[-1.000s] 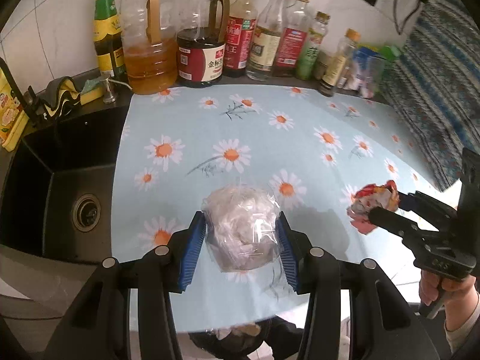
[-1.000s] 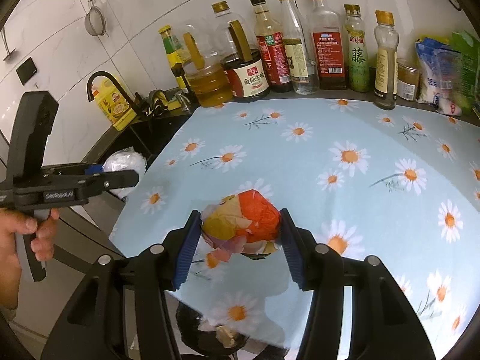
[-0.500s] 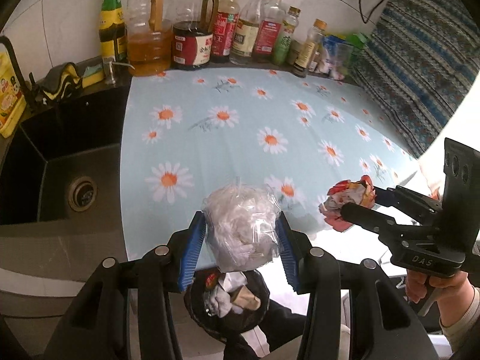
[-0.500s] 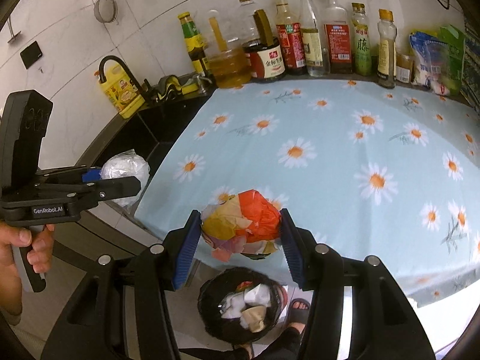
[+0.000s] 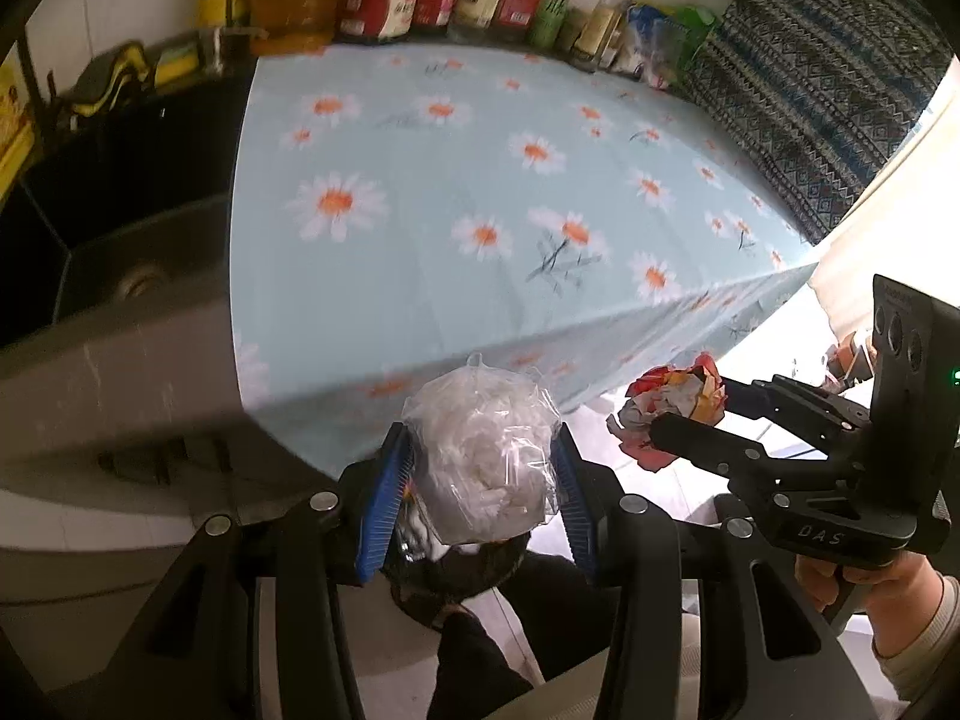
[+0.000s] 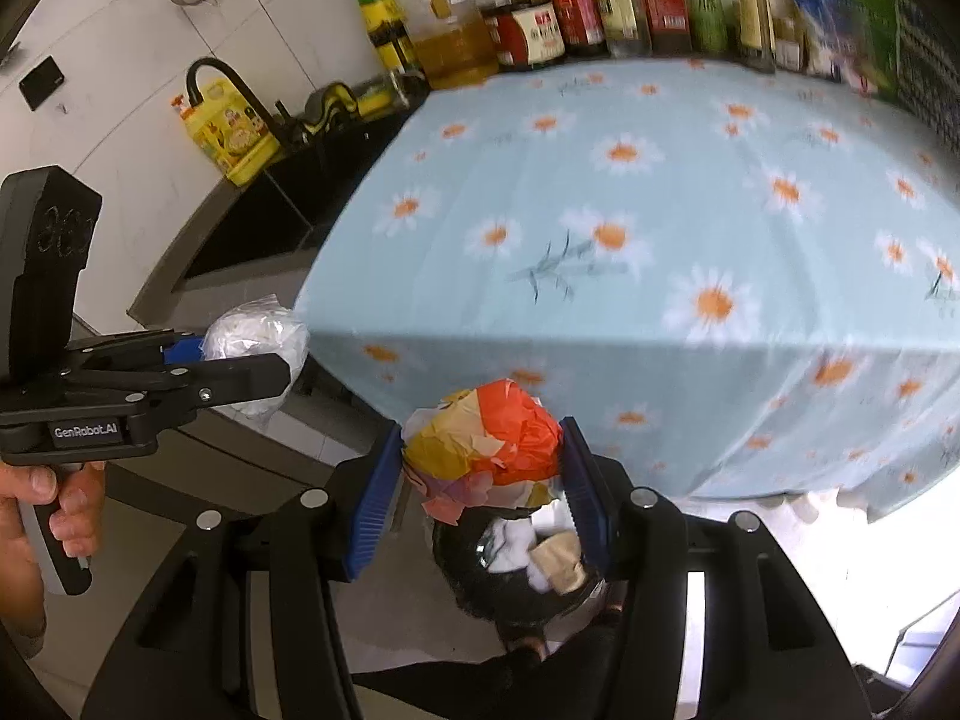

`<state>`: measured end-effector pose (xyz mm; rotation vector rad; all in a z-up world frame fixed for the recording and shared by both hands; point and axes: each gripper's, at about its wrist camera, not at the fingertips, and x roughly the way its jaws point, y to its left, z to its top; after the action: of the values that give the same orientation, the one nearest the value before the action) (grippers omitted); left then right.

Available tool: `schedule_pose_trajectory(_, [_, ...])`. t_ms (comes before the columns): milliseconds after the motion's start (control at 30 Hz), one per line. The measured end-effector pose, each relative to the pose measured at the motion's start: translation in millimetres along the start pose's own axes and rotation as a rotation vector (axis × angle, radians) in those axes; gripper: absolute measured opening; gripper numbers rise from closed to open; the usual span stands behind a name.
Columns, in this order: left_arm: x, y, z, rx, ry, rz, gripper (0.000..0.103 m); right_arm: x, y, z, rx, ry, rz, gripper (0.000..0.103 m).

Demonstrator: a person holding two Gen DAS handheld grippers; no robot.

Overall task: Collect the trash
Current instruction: 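Carry the wrapper and clear bag down over the black bin with both tools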

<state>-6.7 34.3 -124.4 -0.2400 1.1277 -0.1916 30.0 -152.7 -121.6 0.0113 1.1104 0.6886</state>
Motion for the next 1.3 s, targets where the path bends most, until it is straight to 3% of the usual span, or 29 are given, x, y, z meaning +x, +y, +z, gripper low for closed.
schedule_pose_trajectory(500, [70.1,27.1,-51.4,-0.155,0.17,-0.038,0.045,55.9,-18.7,-33.3,0.058,0.157,0.01,0.053])
schedule_pose_trajectory(900, [136.2,46.3,-76.5,-0.269,0.294,-0.024,0.045,108.8,-44.2,-43.9,0.129,0.272,0.037,0.053])
schedule_pose_trajectory(1300, [172.6,65.5,-89.5,-0.345,0.318,-0.025,0.045,145.2,-54.5,-43.1,0.151,0.313,0.048,0.054])
